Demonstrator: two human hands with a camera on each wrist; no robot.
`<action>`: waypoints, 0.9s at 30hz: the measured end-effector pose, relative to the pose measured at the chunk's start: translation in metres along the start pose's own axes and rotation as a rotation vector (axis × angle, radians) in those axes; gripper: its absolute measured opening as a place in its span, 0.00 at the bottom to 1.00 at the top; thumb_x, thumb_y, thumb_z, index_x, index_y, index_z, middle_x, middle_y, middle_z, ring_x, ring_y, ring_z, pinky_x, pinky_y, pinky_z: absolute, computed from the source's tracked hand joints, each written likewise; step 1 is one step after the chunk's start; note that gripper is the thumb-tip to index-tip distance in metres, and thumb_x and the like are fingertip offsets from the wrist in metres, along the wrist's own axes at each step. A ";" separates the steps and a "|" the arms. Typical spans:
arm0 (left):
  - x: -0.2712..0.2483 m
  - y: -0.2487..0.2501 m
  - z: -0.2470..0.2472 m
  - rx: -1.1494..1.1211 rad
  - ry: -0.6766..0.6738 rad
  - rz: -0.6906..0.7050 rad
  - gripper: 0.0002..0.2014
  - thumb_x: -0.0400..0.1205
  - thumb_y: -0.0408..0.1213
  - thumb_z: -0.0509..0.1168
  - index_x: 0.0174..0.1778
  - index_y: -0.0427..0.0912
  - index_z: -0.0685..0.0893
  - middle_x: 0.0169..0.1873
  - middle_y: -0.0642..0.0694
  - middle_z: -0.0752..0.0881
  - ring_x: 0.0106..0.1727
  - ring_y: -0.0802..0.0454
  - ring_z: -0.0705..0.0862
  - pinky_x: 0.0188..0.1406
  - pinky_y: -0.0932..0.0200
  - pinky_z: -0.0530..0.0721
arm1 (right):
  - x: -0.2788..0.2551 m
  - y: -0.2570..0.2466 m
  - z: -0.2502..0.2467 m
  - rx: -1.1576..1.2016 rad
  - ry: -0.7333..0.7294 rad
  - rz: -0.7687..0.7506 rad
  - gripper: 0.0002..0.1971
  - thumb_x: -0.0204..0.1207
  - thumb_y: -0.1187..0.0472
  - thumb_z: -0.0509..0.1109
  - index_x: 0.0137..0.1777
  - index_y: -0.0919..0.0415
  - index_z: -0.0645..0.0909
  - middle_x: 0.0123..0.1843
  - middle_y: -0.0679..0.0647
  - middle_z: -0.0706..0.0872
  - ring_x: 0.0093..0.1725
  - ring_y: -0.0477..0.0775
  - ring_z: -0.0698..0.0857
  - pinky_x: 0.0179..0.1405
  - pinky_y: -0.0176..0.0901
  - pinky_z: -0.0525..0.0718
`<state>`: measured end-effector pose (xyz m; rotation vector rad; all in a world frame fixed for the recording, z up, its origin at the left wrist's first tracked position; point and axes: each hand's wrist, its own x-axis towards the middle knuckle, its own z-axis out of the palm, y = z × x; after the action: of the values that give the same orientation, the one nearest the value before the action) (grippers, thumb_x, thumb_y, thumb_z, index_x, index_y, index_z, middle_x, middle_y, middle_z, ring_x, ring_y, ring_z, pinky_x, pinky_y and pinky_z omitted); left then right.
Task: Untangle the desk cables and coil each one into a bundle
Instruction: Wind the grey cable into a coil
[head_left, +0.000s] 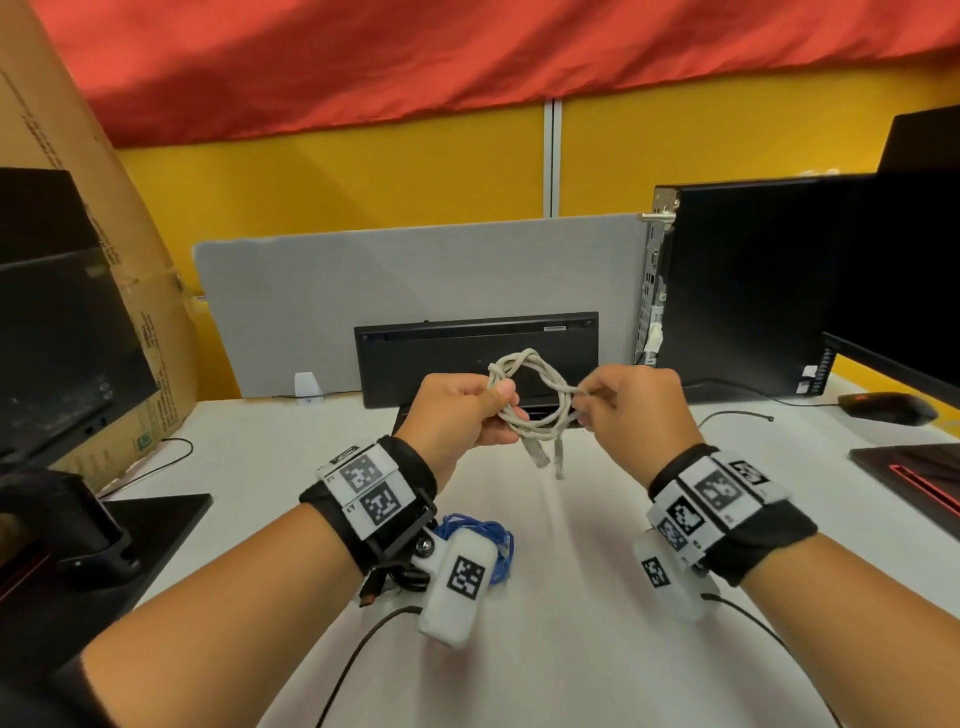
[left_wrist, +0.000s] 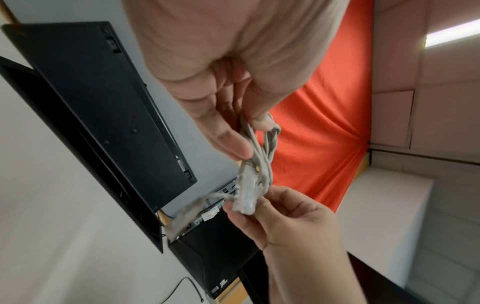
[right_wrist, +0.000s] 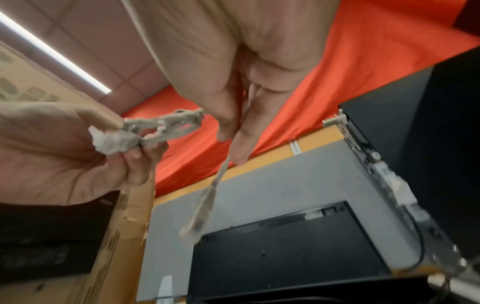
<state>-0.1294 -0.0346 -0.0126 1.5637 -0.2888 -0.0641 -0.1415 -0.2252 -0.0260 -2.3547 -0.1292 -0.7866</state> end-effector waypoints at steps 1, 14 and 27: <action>0.005 0.000 0.000 -0.025 0.004 0.002 0.11 0.86 0.33 0.63 0.45 0.31 0.87 0.35 0.39 0.91 0.37 0.48 0.91 0.37 0.62 0.89 | 0.004 0.001 0.008 0.093 0.074 0.005 0.06 0.76 0.65 0.73 0.39 0.56 0.88 0.31 0.51 0.89 0.32 0.50 0.89 0.41 0.49 0.91; 0.054 -0.012 -0.017 -0.173 0.132 0.115 0.10 0.83 0.35 0.68 0.42 0.33 0.90 0.37 0.36 0.92 0.39 0.43 0.92 0.33 0.64 0.87 | 0.047 -0.015 0.049 1.118 0.092 0.258 0.04 0.72 0.76 0.74 0.43 0.70 0.89 0.39 0.65 0.92 0.41 0.64 0.92 0.42 0.49 0.91; 0.051 -0.013 -0.024 -0.167 0.218 0.251 0.09 0.82 0.33 0.69 0.41 0.32 0.90 0.34 0.35 0.91 0.36 0.43 0.92 0.33 0.60 0.88 | 0.039 -0.024 0.047 1.121 0.037 0.088 0.06 0.73 0.74 0.73 0.48 0.70 0.89 0.45 0.66 0.92 0.49 0.67 0.91 0.50 0.55 0.89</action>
<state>-0.0734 -0.0223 -0.0176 1.3449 -0.2975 0.2701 -0.0926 -0.1816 -0.0198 -1.2713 -0.3435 -0.4997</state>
